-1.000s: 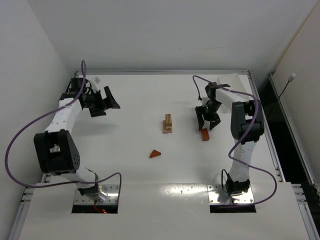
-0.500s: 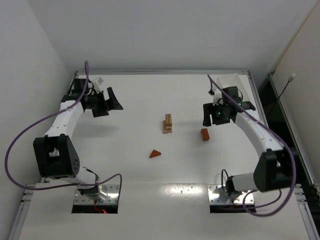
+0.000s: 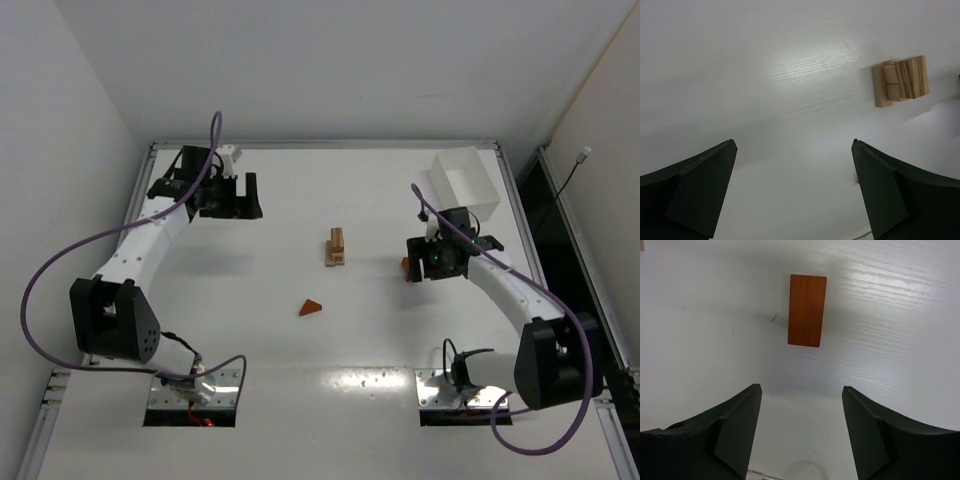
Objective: Build the wood block tower
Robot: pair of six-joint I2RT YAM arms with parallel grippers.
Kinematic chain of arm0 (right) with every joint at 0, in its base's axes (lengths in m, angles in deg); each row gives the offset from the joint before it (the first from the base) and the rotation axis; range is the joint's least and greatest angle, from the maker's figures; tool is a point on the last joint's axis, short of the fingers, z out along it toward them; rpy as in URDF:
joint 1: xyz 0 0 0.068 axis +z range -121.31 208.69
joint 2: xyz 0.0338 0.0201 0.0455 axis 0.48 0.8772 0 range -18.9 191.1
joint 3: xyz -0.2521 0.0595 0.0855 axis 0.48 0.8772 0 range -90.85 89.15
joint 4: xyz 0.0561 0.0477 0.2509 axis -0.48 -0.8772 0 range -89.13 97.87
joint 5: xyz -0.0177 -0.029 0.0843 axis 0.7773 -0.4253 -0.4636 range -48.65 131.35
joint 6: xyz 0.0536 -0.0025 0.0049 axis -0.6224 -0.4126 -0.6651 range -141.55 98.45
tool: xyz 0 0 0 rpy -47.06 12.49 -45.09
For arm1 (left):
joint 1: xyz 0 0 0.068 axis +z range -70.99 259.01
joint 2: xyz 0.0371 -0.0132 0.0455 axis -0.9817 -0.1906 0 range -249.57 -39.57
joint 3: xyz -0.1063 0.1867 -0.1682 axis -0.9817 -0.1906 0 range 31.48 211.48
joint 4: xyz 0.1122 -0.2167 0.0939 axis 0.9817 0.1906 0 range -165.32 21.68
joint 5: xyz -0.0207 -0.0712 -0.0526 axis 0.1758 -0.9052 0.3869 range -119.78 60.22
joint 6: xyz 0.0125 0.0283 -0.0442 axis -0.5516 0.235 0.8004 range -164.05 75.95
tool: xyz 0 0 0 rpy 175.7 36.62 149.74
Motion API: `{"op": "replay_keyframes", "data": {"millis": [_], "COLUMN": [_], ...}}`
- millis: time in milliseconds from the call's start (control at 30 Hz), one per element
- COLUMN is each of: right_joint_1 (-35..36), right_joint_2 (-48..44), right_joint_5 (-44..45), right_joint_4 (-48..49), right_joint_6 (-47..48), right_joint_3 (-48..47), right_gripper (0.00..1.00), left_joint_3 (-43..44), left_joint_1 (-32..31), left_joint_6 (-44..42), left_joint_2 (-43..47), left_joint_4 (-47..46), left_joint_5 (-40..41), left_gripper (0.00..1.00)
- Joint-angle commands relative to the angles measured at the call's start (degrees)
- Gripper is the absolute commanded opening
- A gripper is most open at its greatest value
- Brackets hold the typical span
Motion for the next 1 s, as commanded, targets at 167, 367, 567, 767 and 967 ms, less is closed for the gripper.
{"op": "replay_keyframes", "data": {"millis": [167, 367, 567, 767, 967], "right_joint_1": [-0.4, -0.4, -0.4, 0.1, 0.7], "right_joint_2": [3.2, 7.8, 11.8, 15.3, 16.4], "right_joint_5": [0.5, 0.5, 0.5, 0.5, 1.1], "right_joint_4": [3.8, 3.8, 3.8, 4.8, 4.3], "right_joint_6": [-2.3, -3.6, -3.6, -2.5, -2.0], "right_joint_3": [-0.8, -3.0, -6.0, -7.9, -8.4], "right_gripper": [0.65, 0.65, 0.65, 0.65, 0.62], "left_joint_3": [2.2, 3.3, 3.3, 4.4, 5.0], "left_joint_1": [-0.1, -0.1, -0.1, -0.1, -0.1], "left_joint_6": [-1.0, -1.0, -1.0, -1.0, -1.0], "left_joint_2": [-1.1, -2.5, -3.0, -4.8, -6.0], "left_joint_4": [0.2, 0.2, 0.2, 0.8, 1.3], "left_joint_5": [0.9, 0.9, 0.9, 0.9, 0.9], "left_gripper": [1.00, 1.00, 1.00, 1.00, 1.00]}}
